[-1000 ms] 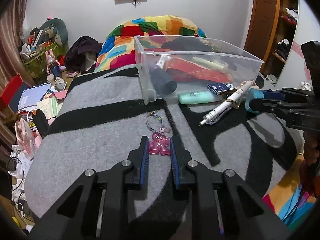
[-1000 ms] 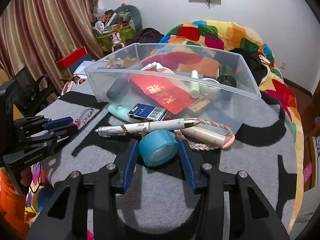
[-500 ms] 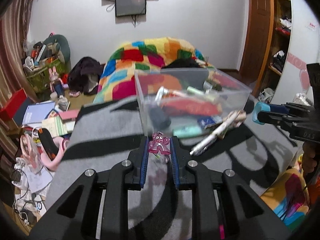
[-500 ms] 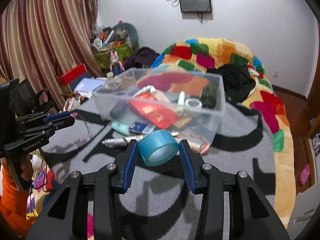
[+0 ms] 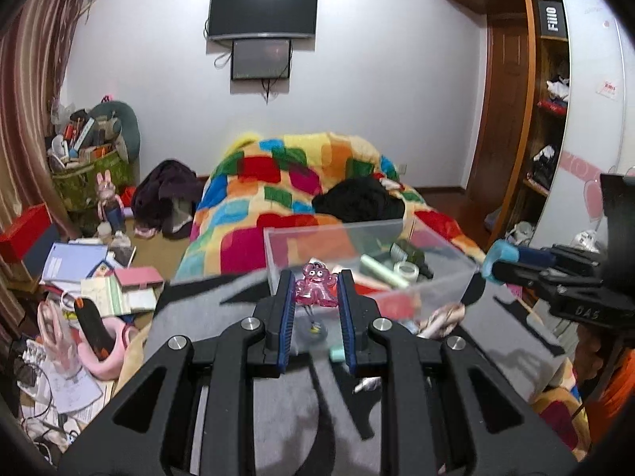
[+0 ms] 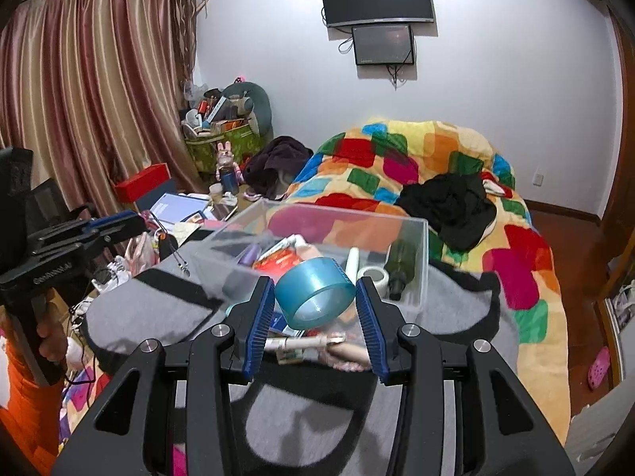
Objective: Organize objects
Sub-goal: 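Lower the keychain into the clear box while the right drops the blue tape roll in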
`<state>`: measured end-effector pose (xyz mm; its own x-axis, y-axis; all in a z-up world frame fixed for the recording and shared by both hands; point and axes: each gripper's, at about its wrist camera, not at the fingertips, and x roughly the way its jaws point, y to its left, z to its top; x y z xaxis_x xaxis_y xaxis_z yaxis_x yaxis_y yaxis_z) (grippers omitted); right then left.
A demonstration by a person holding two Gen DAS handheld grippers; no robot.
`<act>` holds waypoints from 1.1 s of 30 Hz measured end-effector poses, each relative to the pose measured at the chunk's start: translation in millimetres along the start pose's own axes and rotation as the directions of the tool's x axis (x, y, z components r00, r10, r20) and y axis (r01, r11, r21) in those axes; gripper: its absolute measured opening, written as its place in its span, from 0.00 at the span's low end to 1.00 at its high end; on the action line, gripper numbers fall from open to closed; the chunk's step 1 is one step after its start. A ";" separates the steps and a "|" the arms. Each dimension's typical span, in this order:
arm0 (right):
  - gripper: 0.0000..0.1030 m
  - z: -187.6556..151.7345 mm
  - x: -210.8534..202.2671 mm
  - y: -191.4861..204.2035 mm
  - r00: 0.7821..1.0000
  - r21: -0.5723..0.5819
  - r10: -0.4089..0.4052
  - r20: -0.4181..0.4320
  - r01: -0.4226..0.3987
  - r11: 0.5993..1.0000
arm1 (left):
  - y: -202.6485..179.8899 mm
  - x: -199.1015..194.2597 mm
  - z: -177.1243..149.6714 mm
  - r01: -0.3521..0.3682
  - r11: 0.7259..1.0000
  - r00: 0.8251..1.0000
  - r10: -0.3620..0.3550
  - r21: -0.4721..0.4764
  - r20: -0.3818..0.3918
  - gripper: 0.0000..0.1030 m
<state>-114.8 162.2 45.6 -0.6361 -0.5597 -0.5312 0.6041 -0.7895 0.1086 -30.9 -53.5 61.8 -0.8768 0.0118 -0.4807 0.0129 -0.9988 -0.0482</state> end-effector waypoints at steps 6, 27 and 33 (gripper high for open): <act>0.38 14.5 9.1 -1.1 1.000 0.002 -0.008 0.026 0.008 1.000 | 1.7 8.7 19.4 -0.004 1.000 0.999 0.005 -0.024 0.043 0.20; 0.38 17.1 107.9 -30.7 0.980 0.053 -0.036 -0.196 0.047 0.997 | 3.0 115.8 2.9 -0.019 0.998 0.983 0.006 -0.068 -0.183 0.20; 0.38 13.2 126.1 -33.9 0.963 0.040 -0.037 -0.266 0.050 0.998 | 3.6 136.4 -6.2 -0.008 0.997 0.965 -0.013 -0.079 -0.261 0.20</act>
<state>-221.8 115.0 -14.0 -0.5077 -0.4428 -0.7390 0.5523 -0.8256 0.1153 -147.4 -55.2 -9.4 -0.7207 0.0368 -0.6922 0.0585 -0.9918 -0.1136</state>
